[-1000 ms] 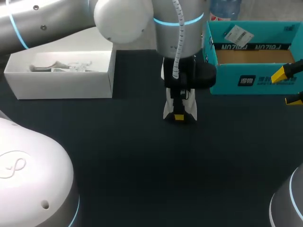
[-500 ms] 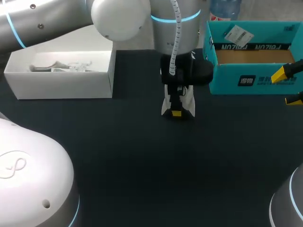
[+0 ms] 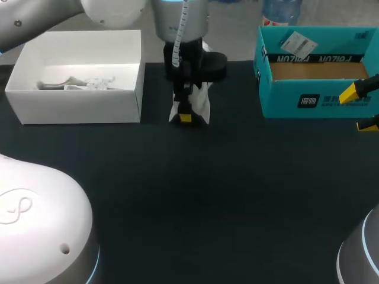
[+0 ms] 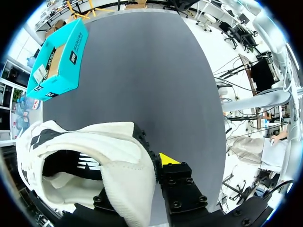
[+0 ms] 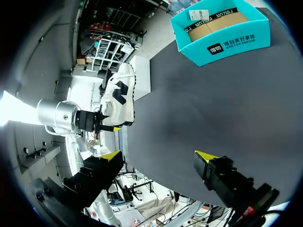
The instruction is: Take the shoe out of the shoebox, open the shoe tongue, remove and reinsert the insole, then place the shoe into the shoebox
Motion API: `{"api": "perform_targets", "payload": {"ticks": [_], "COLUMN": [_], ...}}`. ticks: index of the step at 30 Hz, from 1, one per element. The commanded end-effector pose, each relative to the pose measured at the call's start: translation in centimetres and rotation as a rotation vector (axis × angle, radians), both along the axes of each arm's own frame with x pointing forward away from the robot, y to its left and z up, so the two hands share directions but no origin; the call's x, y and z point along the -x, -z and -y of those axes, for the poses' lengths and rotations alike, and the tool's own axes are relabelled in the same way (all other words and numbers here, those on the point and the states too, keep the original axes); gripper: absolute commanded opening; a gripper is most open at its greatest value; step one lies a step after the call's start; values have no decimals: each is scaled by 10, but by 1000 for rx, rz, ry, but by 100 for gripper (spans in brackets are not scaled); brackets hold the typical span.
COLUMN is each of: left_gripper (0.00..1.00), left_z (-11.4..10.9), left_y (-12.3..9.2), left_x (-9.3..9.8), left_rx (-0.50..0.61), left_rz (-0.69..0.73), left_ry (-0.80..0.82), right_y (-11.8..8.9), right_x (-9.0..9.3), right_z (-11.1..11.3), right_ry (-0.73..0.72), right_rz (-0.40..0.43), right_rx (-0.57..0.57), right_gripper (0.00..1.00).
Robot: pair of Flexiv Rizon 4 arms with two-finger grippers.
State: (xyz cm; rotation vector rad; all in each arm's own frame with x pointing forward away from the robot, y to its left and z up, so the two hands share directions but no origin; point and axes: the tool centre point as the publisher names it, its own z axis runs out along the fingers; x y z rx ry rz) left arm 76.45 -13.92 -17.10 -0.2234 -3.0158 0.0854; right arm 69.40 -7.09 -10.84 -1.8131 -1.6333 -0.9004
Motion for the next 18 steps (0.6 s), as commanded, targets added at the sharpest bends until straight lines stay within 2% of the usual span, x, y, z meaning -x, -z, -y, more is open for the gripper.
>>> {"api": "perform_targets", "payload": {"ticks": [1, 18], "left_gripper": [0, 0], "left_z": [-36, -141], "left_y": [-1, 7], "left_x": [-13, -77], "left_rx": [28, -9], "left_rz": [-1, 32], "left_ry": [-19, -170], "right_y": [0, 0], "right_x": [0, 0], "right_z": [0, 0], "right_ry": [1, 1], "right_rz": [-1, -1], "right_rx": [1, 1], "right_gripper": [100, 100]}}
